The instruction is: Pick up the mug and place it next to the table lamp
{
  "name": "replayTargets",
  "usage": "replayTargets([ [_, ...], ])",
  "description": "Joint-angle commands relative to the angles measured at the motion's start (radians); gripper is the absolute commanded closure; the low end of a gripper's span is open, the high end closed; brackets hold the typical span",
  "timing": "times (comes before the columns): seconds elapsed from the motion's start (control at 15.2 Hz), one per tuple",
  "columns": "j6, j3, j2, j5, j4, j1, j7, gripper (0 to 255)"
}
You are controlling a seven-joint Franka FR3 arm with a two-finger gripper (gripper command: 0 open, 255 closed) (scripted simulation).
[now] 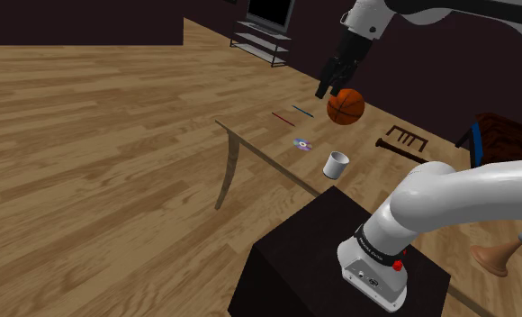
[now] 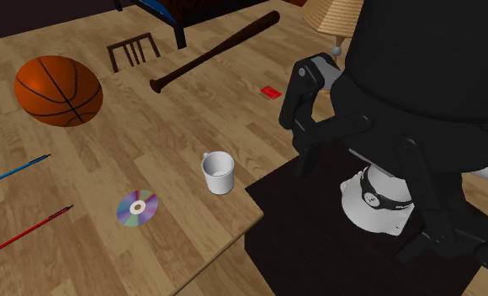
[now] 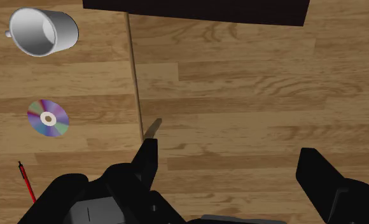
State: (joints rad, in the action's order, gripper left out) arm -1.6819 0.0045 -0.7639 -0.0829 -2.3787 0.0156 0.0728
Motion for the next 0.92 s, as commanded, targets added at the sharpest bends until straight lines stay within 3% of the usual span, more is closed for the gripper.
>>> replayTargets([
  [0.0,0.000,0.000,0.000,0.000,0.000,0.000,0.000,0],
  [0.86,-0.310,-0.163,0.007,0.165,-0.319,0.110,0.191,0],
])
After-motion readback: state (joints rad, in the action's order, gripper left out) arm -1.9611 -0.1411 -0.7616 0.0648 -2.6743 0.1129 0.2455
